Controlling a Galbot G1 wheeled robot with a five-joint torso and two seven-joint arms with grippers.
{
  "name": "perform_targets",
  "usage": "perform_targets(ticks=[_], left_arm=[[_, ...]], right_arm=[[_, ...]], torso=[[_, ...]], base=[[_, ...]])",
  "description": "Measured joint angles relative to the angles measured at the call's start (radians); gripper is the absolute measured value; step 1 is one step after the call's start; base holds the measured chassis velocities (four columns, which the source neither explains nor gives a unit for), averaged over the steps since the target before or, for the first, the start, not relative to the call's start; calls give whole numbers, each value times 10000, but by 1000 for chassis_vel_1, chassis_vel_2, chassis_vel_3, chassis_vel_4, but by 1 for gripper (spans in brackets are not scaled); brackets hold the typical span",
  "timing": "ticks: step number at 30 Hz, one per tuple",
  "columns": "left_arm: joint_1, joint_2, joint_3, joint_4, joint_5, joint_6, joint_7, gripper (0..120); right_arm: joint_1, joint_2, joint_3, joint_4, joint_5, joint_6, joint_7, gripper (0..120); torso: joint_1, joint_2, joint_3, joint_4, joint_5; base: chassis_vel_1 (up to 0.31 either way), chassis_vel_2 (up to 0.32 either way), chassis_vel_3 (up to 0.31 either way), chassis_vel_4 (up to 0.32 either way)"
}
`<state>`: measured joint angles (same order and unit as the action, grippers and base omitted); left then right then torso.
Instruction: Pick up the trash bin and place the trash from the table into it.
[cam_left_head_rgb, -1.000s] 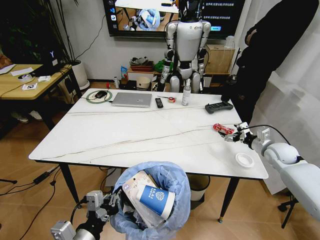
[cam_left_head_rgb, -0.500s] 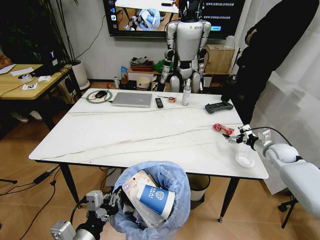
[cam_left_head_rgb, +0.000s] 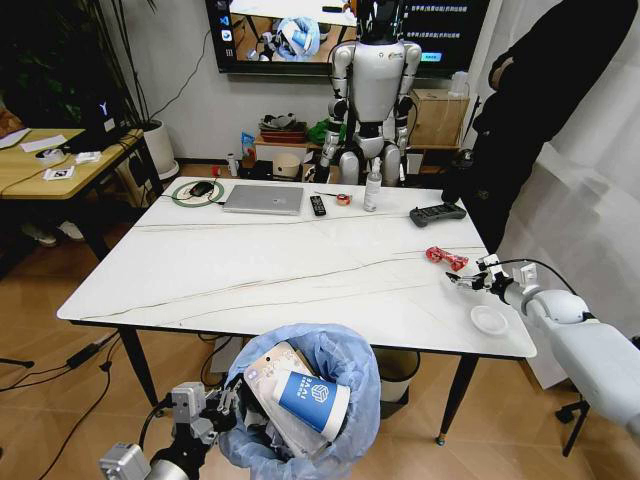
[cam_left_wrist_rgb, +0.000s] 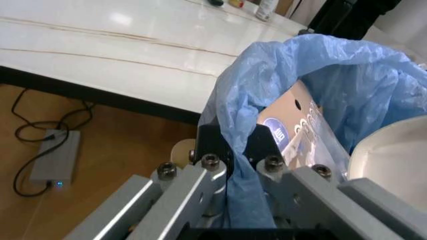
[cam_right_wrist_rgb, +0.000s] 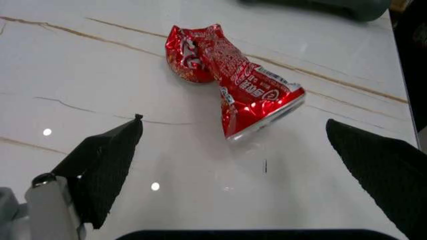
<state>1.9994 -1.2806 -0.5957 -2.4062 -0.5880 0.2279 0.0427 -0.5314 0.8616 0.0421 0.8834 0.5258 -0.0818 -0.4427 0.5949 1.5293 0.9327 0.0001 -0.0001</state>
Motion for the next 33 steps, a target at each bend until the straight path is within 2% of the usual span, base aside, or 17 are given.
perform_targets(ticks=[14, 17, 22, 23, 26, 29, 33], left_arm=[[-10, -35, -34, 23, -7, -13, 9, 0], [-19, -35, -28, 33, -11, -15, 10, 0], [-30, -52, -7, 61, -11, -16, 12, 0], [-30, -52, -7, 61, -11, -16, 12, 0], [-26, -57, 0, 69, -9, -18, 13, 0], [-26, -62, 0, 73, -8, -21, 16, 0], [-30, -62, 0, 89, -8, -25, 16, 0]], right_arm=[[544, 499, -211, -679, -69, 58, 332, 100], [589, 530, -211, -760, -69, 85, 349, 96], [598, 532, -195, -810, -38, 113, 349, 74], [598, 532, -195, -810, -38, 113, 349, 74], [592, 529, -199, -804, -17, 113, 347, 64], [617, 529, -227, -794, 3, 112, 343, 49], [628, 527, -270, -766, 49, 102, 340, 39]], torso=[[0, 0, 0, 0, 1], [0, 0, 0, -1, 1], [0, 0, 0, -1, 0], [0, 0, 0, -1, 0], [0, 0, 0, -1, 1], [0, 0, 0, -1, 1], [0, 0, 0, -1, 0]], base=[[0, 0, 0, 0], [0, 0, 0, 0], [0, 0, 0, 0], [0, 0, 0, 0], [0, 0, 0, 0], [0, 0, 0, 0], [0, 0, 0, 0]])
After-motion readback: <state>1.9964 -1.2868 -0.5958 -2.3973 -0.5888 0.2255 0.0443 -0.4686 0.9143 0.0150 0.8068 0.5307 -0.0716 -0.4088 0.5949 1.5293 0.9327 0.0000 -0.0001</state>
